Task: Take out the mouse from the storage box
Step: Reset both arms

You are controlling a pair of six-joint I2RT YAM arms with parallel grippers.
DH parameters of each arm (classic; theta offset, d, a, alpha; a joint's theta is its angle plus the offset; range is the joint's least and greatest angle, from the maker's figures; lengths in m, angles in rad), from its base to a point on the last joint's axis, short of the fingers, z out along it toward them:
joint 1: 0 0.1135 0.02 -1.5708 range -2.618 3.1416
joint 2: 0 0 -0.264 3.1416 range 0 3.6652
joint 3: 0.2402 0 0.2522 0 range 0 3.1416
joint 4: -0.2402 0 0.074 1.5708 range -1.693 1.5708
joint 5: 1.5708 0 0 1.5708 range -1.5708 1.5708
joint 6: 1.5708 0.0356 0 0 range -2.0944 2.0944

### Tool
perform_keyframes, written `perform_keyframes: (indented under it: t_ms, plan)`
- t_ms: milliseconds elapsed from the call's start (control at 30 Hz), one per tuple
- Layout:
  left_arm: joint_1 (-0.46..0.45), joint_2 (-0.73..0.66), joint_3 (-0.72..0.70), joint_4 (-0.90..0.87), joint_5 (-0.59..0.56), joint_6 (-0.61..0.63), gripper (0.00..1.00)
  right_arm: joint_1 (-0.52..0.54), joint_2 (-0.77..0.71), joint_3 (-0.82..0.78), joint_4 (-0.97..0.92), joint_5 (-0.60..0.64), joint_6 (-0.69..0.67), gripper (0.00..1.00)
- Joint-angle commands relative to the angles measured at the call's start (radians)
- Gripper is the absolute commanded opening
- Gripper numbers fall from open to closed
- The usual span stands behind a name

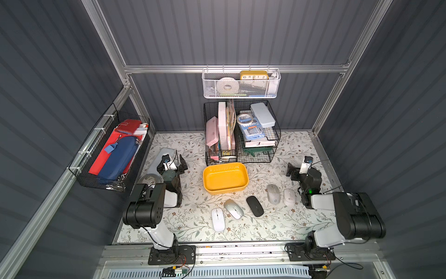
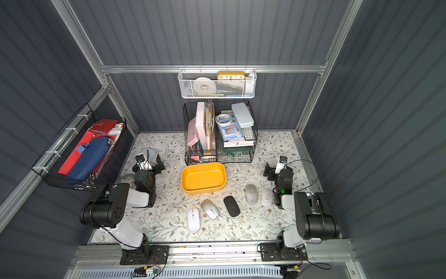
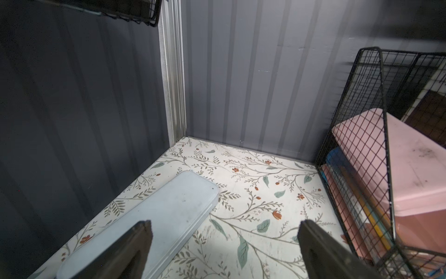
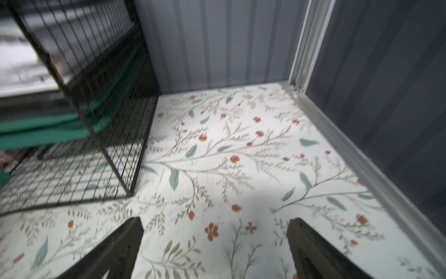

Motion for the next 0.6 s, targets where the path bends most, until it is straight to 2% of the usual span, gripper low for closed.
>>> perform_keyframes:
  t_ms: [0,33,100,267,400,567]
  plan:
    - [0.003,-0.001,0.021,-0.024,0.018,-0.021,0.99,0.007,-0.062,0.064,-0.092,-0.014,-0.009,0.99]
    - [0.003,-0.002,0.021,-0.021,0.017,-0.022,0.99,0.008,-0.04,0.094,-0.112,-0.023,-0.01,0.99]
    - [0.003,-0.001,0.02,-0.017,0.014,-0.021,0.99,0.006,0.02,0.058,0.055,-0.006,-0.005,0.99]
    - [0.003,0.0,0.02,-0.016,0.012,-0.019,0.99,0.007,-0.036,0.096,-0.118,-0.01,-0.006,0.99]
    - [0.003,0.0,0.02,-0.017,0.01,-0.019,0.99,0.007,-0.006,0.074,-0.021,-0.014,-0.012,0.99]
    - [0.003,0.002,0.024,-0.022,0.005,-0.019,0.99,0.009,-0.011,0.071,-0.021,-0.015,-0.015,0.99]
